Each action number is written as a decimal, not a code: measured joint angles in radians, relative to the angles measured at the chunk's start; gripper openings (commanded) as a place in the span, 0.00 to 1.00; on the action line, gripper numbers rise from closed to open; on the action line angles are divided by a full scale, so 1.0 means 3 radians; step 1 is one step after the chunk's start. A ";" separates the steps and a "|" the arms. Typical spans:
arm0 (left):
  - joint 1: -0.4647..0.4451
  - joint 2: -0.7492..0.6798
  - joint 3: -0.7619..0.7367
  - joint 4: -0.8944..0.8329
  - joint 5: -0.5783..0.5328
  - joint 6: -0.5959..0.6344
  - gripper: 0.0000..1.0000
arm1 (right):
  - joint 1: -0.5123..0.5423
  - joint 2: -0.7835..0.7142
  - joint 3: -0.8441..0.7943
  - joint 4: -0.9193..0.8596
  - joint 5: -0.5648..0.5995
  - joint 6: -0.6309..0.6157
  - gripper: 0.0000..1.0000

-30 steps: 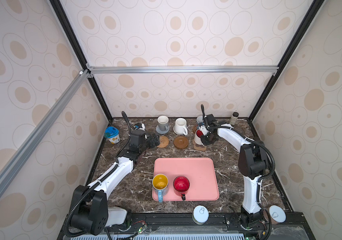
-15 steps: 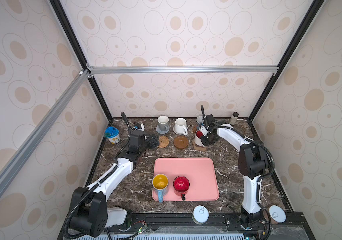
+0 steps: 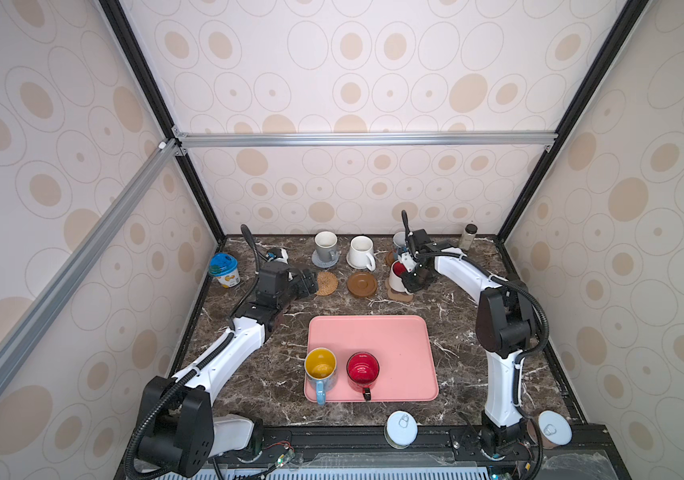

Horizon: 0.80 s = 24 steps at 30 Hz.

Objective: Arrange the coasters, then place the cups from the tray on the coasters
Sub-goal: 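Lower the red-lined mug onto the paw-print coaster and open right gripper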

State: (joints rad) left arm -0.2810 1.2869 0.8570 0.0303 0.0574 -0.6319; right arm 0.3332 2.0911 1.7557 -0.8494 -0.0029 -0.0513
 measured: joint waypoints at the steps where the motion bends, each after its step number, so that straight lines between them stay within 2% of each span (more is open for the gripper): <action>1: 0.0000 -0.0001 -0.0006 -0.0001 0.0000 0.0000 0.89 | 0.0000 0.0001 0.0000 0.0000 0.0000 0.0000 0.04; 24: 0.0001 -0.0008 -0.0042 -0.0006 0.0000 -0.0015 0.89 | -0.0010 0.0062 -0.0038 0.0001 0.0006 -0.0010 0.04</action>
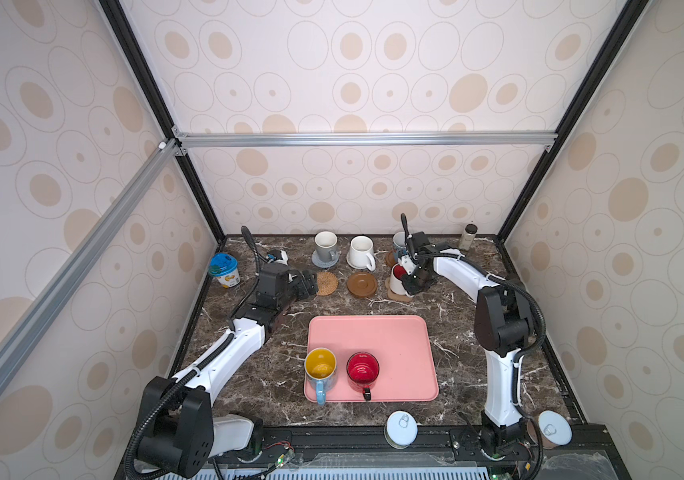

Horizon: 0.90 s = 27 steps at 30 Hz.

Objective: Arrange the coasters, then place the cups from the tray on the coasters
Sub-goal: 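Lower the red-lined mug onto the paw-print coaster and open right gripper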

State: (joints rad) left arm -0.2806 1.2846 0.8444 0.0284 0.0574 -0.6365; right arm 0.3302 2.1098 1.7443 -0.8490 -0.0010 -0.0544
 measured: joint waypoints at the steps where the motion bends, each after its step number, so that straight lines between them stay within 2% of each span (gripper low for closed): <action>1: 0.0000 0.0000 -0.0001 0.0001 0.0000 -0.0003 0.89 | 0.0000 0.0000 0.0000 0.0000 0.0000 0.0000 0.04; 7: 0.0001 0.0000 -0.0003 0.0000 0.0000 -0.0009 0.89 | -0.0001 0.0000 0.0000 0.0000 0.0003 -0.0001 0.08; 14: 0.0001 0.0000 -0.0003 0.0001 0.0001 -0.0010 0.89 | -0.0001 0.0000 0.0000 -0.0001 0.0015 0.0000 0.19; 27: 0.0006 0.0000 -0.0009 0.0000 0.0000 -0.0010 0.89 | -0.0020 -0.0001 -0.0032 0.0055 0.0066 -0.0010 0.30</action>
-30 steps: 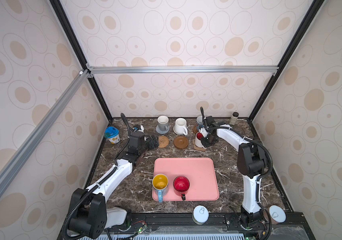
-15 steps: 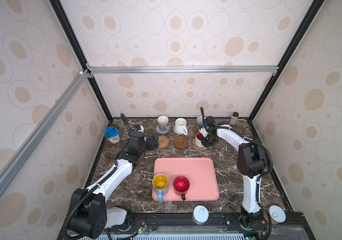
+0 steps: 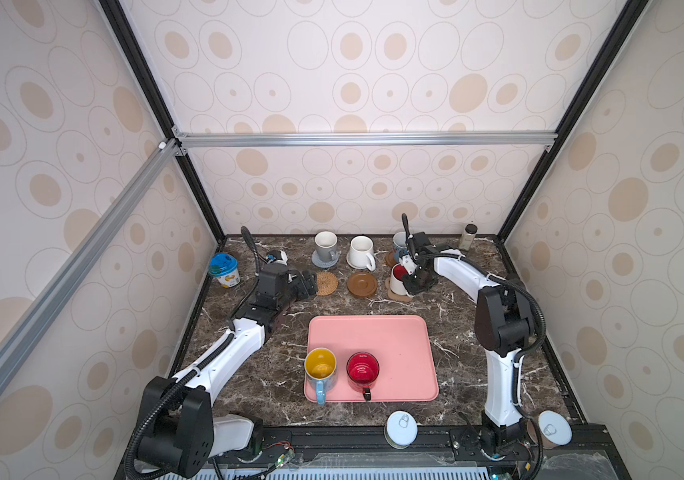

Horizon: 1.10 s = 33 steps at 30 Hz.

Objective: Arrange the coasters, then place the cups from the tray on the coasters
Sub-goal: 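Lower the red-lined mug onto the paw-print coaster and open right gripper, then lift right gripper off the mug and move it over the tray's red mug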

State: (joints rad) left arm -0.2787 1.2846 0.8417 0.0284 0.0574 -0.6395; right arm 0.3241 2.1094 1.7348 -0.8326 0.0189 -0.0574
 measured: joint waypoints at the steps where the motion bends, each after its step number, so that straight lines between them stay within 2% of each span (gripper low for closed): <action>1: 0.0000 0.0000 0.0000 0.0001 0.0000 0.0000 0.89 | -0.0001 0.0001 -0.0001 0.0005 0.0000 0.0000 0.30; 13: 0.0001 0.0000 0.0000 0.0000 -0.0001 0.0000 0.89 | -0.0015 -0.0117 -0.0053 -0.0017 0.0004 0.0001 0.34; 23: 0.0001 0.0000 0.0000 0.0000 -0.0003 0.0000 0.89 | -0.0015 -0.0701 -0.0193 -0.0080 0.0066 0.0078 0.35; 33: 0.0001 0.0000 0.0000 0.0000 -0.0001 0.0000 0.89 | -0.0011 -0.1041 -0.0259 -0.0296 0.0062 0.0365 0.36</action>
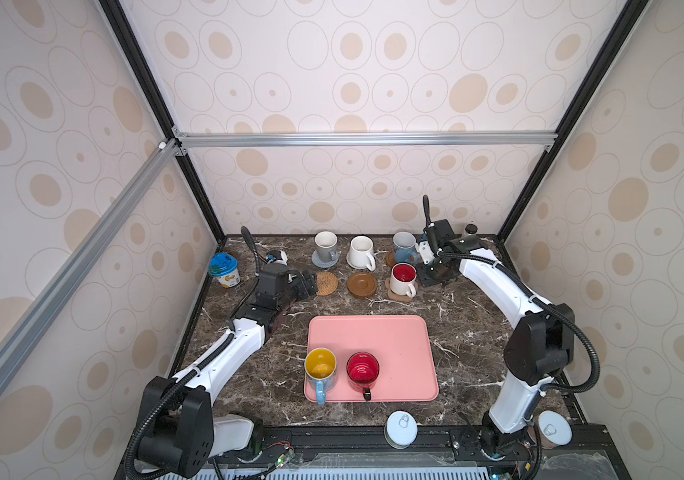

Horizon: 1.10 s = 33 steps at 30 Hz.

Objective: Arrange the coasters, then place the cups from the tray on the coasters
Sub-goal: 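Lift right gripper off the mug and move it over the tray's red mug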

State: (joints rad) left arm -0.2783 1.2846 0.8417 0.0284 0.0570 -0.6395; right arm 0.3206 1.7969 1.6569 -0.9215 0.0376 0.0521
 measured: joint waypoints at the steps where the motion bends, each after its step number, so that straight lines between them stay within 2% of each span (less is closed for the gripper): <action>1: 0.0000 0.0000 0.0000 0.0000 0.0000 0.0000 0.89 | 0.0010 -0.0023 -0.0014 -0.0025 0.0000 0.0034 0.36; 6: 0.0000 0.0001 0.0000 0.0000 -0.0005 0.0001 0.89 | 0.0137 -0.0205 -0.0196 -0.0161 0.0043 0.0318 0.38; 19: 0.0009 0.0006 0.0000 0.0001 -0.0014 0.0001 0.89 | 0.0865 -0.0863 -0.0847 -0.0270 0.0033 0.1059 0.40; 27: 0.0009 0.0006 0.0000 0.0001 -0.0018 0.0000 0.89 | 0.1658 -0.1118 -0.1353 -0.0205 -0.0027 0.1474 0.42; 33: 0.0009 0.0006 -0.0013 0.0003 -0.0037 0.0000 0.89 | 0.1958 -0.1240 -0.1479 -0.0120 -0.0041 0.1713 0.44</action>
State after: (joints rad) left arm -0.2756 1.2865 0.8379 0.0292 0.0460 -0.6395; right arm 0.9081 1.4250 1.2133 -0.9573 0.0254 0.5659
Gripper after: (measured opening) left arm 0.888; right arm 0.433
